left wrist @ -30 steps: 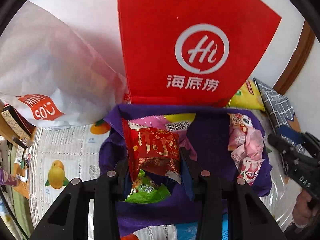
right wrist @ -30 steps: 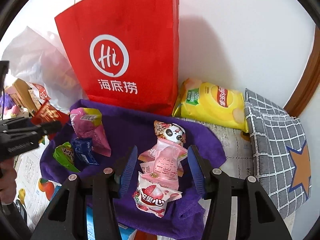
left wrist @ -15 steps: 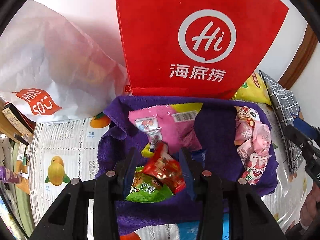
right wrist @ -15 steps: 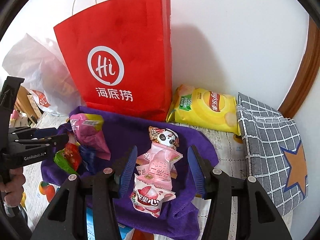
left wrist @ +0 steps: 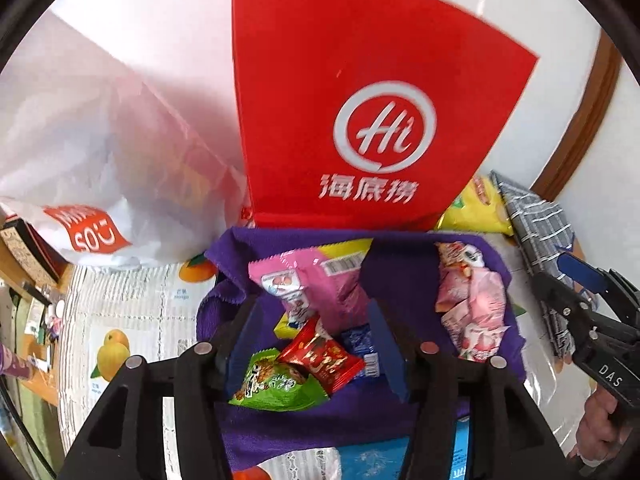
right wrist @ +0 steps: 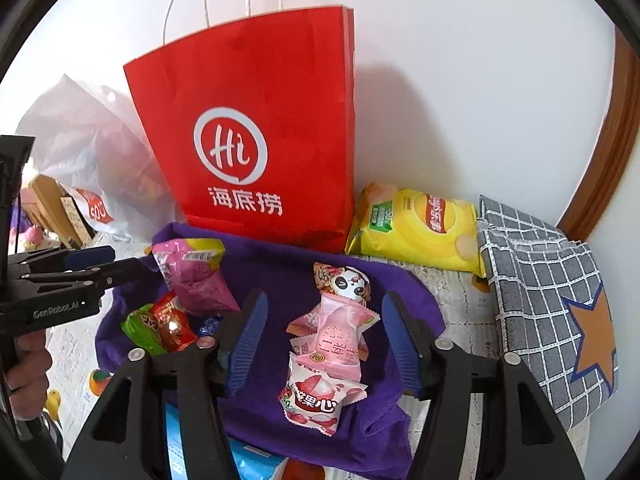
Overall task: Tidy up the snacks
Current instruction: 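Open both grippers and withdraw them from the purple towel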
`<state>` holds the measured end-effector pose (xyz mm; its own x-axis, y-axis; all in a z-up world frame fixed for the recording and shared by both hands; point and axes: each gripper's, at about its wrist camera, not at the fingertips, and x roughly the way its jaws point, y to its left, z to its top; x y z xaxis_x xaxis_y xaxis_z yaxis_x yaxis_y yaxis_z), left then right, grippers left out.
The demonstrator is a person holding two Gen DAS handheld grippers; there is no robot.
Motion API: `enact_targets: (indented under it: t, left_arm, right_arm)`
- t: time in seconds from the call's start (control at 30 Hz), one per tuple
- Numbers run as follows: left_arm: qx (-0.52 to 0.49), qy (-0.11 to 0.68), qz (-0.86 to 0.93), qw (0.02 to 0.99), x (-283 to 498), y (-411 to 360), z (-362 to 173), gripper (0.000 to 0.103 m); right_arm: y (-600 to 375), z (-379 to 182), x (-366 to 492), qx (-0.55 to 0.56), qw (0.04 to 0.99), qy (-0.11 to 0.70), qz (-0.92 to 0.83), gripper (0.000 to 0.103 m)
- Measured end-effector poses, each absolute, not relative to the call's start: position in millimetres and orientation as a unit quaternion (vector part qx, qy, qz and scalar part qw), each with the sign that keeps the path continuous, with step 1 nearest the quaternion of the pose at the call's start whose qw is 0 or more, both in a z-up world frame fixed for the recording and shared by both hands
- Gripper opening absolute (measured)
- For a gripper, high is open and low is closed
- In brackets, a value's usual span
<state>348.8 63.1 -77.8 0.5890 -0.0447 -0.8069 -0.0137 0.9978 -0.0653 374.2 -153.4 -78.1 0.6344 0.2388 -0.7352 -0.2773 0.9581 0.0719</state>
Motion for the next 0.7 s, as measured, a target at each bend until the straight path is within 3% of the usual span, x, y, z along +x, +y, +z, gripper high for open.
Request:
enact_targets:
  t: [0.2, 0.47, 0.7]
  left_arm:
    - [-0.016, 0.426, -0.004, 0.905, 338, 58, -60, 0.058]
    - [-0.021, 0.395, -0.016, 0.918, 316, 58, -34, 0.058]
    - [-0.022, 0.35, -0.002, 0.936, 284, 61, -3, 0.061]
  right_arm:
    - [-157, -59, 350, -0.008, 0.919, 0.374, 0.127, 0.072]
    - [-167, -53, 290, -0.063, 0.931, 0.346, 0.094, 0.072]
    - [-200, -66, 240, 0.034, 0.918, 0.381, 0.102, 0.075]
